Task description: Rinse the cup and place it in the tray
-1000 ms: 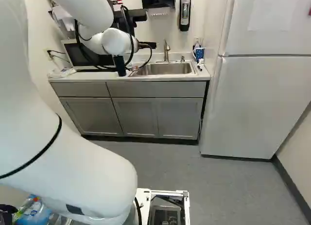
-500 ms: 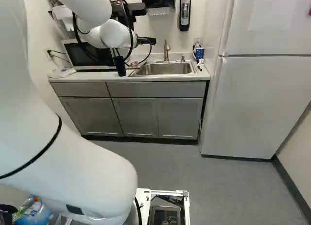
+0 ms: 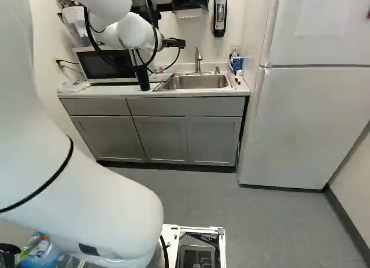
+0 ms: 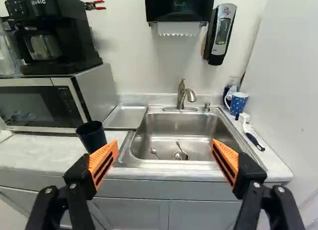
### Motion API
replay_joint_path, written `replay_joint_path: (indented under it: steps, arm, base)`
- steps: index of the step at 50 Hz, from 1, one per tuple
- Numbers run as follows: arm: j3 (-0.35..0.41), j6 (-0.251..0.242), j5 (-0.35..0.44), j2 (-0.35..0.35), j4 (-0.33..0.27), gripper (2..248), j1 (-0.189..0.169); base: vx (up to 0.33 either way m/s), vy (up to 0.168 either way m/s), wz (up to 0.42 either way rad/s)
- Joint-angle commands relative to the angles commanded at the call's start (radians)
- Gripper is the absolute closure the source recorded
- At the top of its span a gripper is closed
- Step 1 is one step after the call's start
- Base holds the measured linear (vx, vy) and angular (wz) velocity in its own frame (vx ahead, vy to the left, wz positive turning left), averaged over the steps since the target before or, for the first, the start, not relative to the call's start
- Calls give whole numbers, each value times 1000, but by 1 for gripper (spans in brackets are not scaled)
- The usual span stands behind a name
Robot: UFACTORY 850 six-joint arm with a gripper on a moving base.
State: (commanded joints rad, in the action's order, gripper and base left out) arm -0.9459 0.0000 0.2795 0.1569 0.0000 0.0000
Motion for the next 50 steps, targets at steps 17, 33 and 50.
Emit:
replay_joint_path:
  steps: [17,33,50]
  arm:
    - [-36,0,-21,-1,0,3,0]
    - [-65,0,-21,0,0,3,0]
    - [-71,0,-21,-5,0,3,0]
  base:
    - [0,0,0]
    - [0,0,0]
    - [0,0,0]
